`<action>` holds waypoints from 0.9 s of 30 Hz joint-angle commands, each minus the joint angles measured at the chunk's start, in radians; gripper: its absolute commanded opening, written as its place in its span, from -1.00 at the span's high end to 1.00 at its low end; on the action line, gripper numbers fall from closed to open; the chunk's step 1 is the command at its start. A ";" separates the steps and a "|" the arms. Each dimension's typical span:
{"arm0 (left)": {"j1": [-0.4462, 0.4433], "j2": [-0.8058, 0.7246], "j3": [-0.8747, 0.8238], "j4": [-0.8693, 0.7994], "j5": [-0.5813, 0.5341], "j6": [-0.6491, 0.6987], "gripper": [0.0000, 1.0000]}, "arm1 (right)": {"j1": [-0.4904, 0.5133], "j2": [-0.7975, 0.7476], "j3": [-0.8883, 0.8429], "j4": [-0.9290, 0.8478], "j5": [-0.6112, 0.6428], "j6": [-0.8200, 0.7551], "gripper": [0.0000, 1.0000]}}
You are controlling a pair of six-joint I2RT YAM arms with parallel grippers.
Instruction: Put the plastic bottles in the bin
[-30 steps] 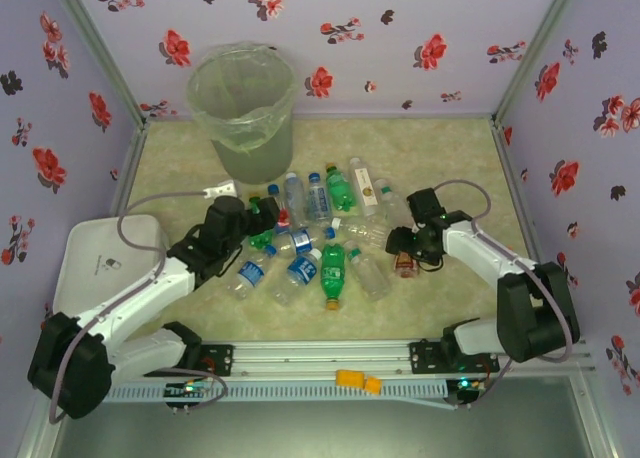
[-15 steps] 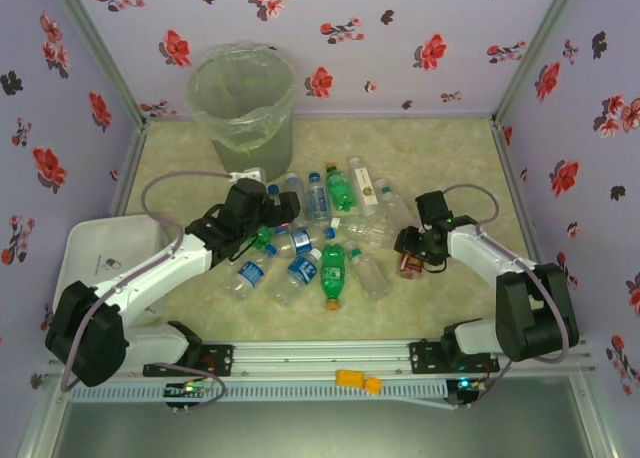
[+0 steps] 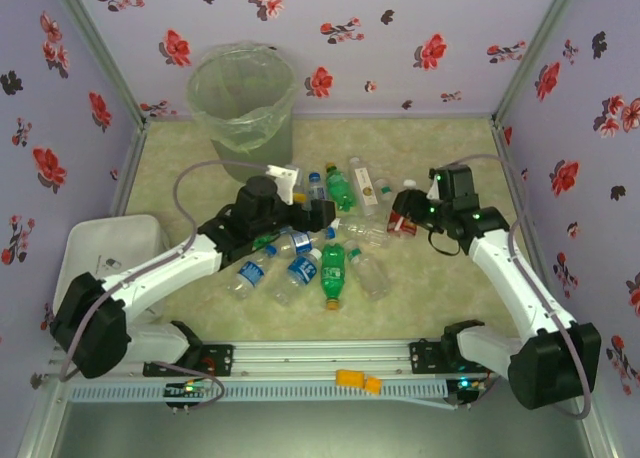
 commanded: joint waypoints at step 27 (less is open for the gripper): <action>-0.149 0.327 0.229 0.228 0.207 0.050 -0.94 | 0.059 -0.003 -0.041 0.282 -0.222 0.241 0.05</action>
